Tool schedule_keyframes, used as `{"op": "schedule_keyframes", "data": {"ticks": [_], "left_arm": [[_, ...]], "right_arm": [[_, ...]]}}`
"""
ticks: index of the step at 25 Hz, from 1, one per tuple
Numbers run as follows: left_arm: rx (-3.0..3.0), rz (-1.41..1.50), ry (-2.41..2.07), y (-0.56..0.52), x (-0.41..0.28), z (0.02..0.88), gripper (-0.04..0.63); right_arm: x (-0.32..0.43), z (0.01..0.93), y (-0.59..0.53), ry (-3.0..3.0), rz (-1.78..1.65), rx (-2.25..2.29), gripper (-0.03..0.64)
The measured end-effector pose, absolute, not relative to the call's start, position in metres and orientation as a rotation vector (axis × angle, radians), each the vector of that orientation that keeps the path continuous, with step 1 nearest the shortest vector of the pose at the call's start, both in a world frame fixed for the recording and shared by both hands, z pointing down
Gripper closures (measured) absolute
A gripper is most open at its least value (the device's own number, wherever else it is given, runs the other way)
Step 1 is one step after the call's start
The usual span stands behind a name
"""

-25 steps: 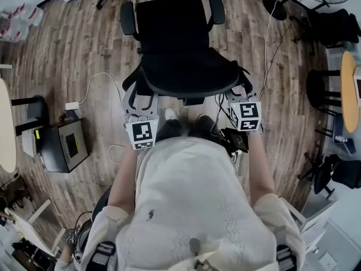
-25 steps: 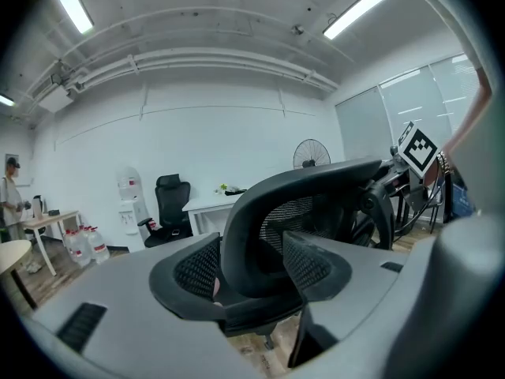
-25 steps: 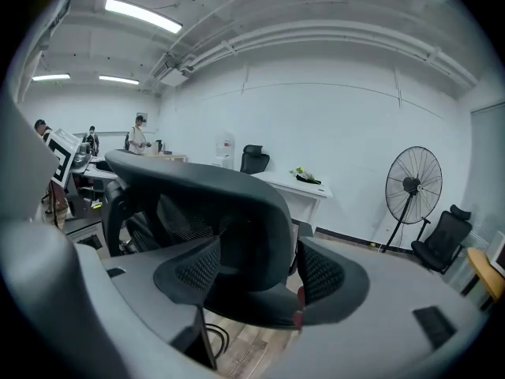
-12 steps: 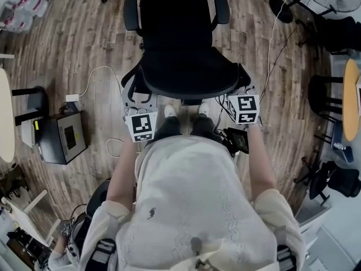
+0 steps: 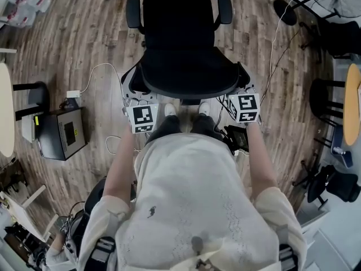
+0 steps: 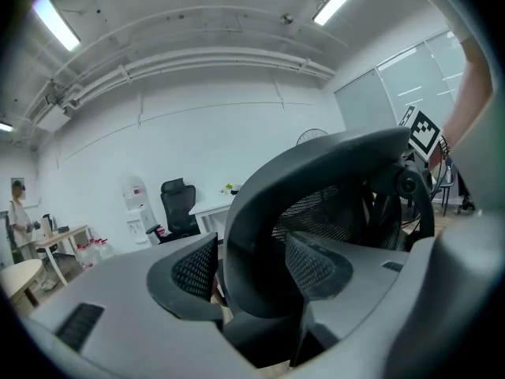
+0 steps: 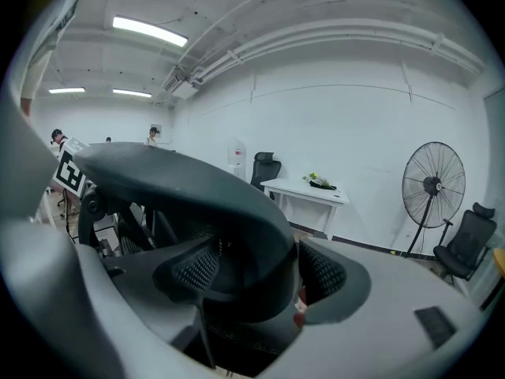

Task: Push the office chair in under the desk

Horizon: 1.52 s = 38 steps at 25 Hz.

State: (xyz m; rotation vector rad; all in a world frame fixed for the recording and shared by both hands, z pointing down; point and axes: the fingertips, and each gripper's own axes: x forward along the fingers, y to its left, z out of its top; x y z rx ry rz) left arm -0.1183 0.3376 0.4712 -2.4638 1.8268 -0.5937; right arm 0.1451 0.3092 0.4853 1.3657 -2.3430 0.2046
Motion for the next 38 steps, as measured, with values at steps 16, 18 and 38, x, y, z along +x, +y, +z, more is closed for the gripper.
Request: {"op": "schedule_keyframes", "data": {"ticks": [16,18,38], "left_arm": [[-2.452,-0.569,1.759,0.314,-0.115,0.482,0.330],[-2.438,-0.558,1.761,0.312,-0.116,0.483,0.330],[-2.404,-0.584,1.745,0.294,-0.126,0.487,0.347]], "right_arm": [[0.146,0.492,0.297,-2.382,0.143,1.398,0.301],[0.146,0.493,0.295,-2.380,0.139,1.399,0.299],[0.139,0.497,0.280,-2.333,0.092,1.449,0.331]]}}
